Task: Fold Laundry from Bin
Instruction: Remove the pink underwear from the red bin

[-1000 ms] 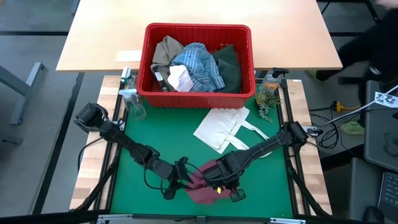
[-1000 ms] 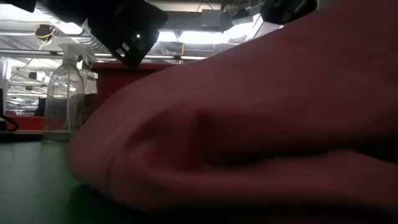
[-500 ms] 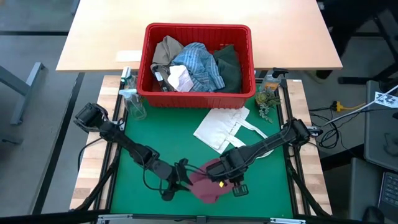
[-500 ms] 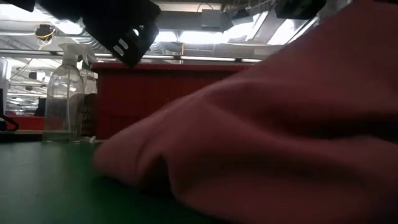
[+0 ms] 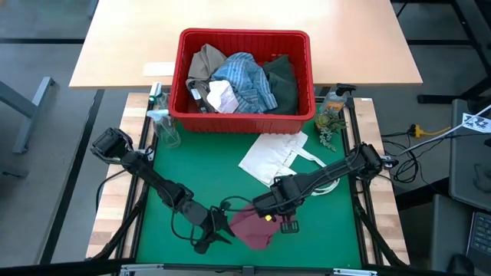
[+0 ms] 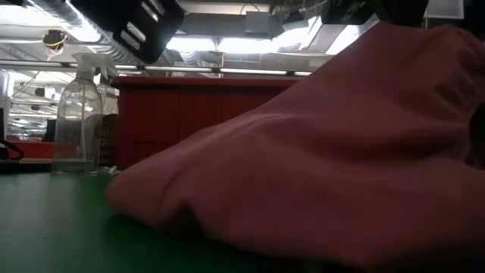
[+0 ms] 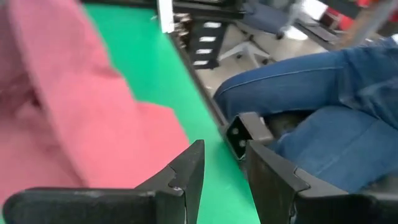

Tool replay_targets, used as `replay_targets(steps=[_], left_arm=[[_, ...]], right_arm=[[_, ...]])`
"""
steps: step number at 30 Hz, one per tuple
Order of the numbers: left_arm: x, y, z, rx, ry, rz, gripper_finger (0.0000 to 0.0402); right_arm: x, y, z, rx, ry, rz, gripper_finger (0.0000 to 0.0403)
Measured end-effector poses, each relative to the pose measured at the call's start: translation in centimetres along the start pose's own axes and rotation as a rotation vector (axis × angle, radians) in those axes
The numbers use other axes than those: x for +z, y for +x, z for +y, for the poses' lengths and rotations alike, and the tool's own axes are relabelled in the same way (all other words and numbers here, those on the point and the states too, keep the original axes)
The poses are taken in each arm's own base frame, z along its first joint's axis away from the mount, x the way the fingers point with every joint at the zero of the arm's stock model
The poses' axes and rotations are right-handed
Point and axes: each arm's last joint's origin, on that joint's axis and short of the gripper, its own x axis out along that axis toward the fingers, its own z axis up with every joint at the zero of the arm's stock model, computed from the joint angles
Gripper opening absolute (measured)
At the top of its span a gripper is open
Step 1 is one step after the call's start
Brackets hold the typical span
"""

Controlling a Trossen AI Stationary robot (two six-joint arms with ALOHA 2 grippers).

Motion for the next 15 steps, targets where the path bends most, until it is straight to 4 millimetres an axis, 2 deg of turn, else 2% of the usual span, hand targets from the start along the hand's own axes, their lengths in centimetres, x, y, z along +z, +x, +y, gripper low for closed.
replay_targets(steps=[8, 15], left_arm=[[-1.5, 0.2, 1.1, 0.228, -0.186, 0.060, 0.0112], [-2.7, 1.0, 1.7, 0.306, -0.220, 0.072, 0.0112]], right_arm=[[-0.9, 0.5, 2.5, 0.034, -0.085, 0.024, 0.0001], [-1.7, 0.9, 4.5, 0.032, -0.142, 0.031, 0.0001]])
